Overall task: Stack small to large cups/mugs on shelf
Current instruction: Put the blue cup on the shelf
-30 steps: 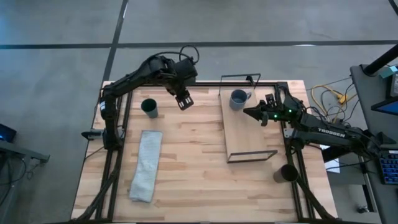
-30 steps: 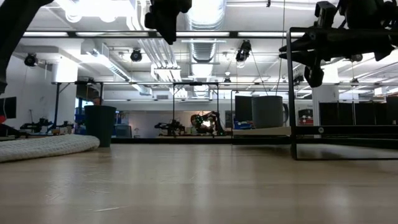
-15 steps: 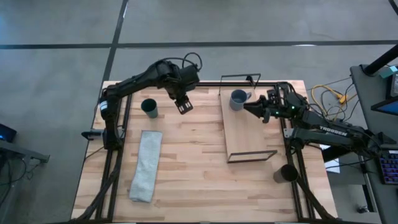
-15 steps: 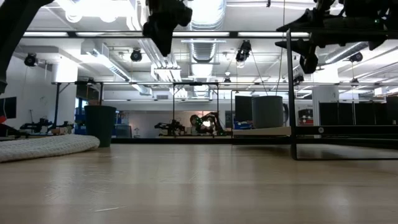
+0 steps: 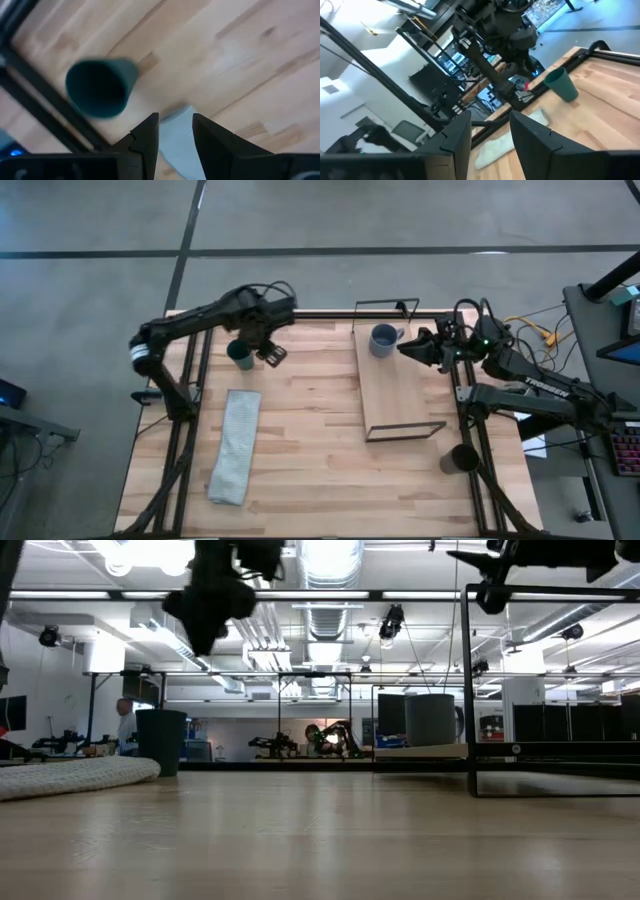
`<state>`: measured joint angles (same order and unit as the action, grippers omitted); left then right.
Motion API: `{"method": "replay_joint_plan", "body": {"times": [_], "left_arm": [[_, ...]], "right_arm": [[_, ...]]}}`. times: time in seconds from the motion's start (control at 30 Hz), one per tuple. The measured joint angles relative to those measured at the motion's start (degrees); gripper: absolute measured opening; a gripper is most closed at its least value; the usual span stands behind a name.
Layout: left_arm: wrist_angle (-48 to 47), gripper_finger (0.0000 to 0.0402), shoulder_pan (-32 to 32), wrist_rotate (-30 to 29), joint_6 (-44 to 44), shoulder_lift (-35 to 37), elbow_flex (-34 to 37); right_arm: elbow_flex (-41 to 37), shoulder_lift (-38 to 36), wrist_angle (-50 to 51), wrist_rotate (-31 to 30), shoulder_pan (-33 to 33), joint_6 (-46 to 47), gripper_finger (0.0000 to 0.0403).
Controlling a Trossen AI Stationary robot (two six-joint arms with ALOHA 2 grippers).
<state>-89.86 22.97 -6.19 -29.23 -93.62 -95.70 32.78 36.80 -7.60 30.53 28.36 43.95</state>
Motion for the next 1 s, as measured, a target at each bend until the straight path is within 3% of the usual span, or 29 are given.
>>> {"method": "replay_joint_plan", "body": {"times": [0.23, 0.43, 0.7, 1.0], "left_arm": [[11.3, 0.0105, 1.1, 0.5, -6.5, 10.8, 13.1], [12.5, 0.0105, 1.6, -1.4, -8.4, 12.9, 20.8], [14.1, 0.0105, 2.2, -5.7, -6.1, 12.0, 25.5], [19.4, 0.0105, 3.4, -7.0, -3.0, 11.9, 25.7]], "right_arm": [[1.8, 0.0, 1.6, 0.1, 0.0, -0.7, 0.0128], [1.7, 0.1, 1.7, 0.1, 0.0, 0.3, 0.0125], [1.7, 0.0, 1.6, 0.1, 0.0, 2.6, 0.0123], [1.7, 0.0, 1.6, 0.1, 0.0, 2.6, 0.0123]]}}
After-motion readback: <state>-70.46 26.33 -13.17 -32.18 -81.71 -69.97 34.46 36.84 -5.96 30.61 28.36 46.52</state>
